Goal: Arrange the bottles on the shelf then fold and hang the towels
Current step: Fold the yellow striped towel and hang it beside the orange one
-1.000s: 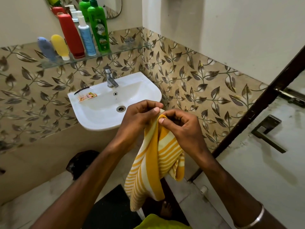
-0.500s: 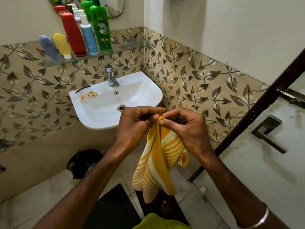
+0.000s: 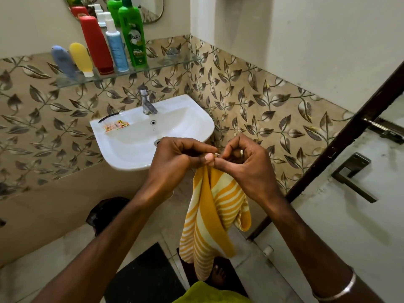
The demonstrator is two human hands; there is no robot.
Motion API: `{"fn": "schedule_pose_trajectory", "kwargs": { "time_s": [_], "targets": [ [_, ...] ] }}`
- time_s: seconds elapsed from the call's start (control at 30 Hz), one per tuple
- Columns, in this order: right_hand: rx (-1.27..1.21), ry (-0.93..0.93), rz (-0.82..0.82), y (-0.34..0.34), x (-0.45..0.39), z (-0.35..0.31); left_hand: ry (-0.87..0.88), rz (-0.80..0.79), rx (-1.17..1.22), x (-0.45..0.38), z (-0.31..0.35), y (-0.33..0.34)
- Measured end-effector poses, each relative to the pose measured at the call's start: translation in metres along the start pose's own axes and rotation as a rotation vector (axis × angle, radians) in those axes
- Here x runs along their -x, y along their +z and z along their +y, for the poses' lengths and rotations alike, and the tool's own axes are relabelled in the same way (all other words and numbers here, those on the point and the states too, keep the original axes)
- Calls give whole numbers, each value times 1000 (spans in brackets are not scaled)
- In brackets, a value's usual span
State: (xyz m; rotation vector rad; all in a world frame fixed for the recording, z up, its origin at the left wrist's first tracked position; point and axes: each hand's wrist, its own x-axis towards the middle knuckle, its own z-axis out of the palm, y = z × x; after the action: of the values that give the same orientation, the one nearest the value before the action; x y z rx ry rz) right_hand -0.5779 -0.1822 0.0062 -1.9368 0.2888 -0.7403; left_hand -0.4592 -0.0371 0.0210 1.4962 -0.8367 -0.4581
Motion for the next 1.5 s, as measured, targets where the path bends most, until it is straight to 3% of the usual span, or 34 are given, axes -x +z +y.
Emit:
{"fn": "schedule_pose_trajectory", "kwargs": {
  "time_s": [0.4,0.73,0.83,1.07,1.2,1.4,1.5],
  "targets": [
    [-17,221,-292,-6,15,34,88,146,-83,-9,12,-11],
    [306,386,-759,-14,25,50,79,230,-105,-13,15,-32],
    [414,381,-823,-17,31,57,103,297,-93,-17,17,-44],
    [532,394,-695,-41,33,76,147,321,-144,-22,17,-65],
    [752,266,-647,-58,26,74,144,348,-138,-25,11,-69],
    [819,6,-298,-92,15,74,130,401,-143,-26,10,-81],
    [899,-56,-206,-99,3,66,135,404,-142,-25,9,-83]
  ]
}}
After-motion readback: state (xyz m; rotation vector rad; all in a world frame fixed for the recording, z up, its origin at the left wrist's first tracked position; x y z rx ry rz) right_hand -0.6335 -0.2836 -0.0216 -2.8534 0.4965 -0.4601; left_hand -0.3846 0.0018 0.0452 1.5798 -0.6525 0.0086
